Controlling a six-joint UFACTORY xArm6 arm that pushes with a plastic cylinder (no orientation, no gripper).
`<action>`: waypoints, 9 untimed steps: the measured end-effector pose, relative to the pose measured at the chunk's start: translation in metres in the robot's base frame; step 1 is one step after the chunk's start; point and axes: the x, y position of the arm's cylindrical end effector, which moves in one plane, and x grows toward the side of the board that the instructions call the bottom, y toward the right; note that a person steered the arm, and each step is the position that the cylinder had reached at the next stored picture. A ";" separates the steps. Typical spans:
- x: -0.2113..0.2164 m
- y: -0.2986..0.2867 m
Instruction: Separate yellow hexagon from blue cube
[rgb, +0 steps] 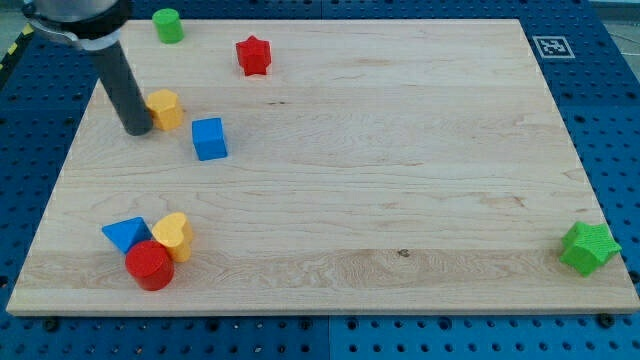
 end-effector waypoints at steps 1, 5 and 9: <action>-0.019 -0.004; 0.000 0.099; -0.049 0.211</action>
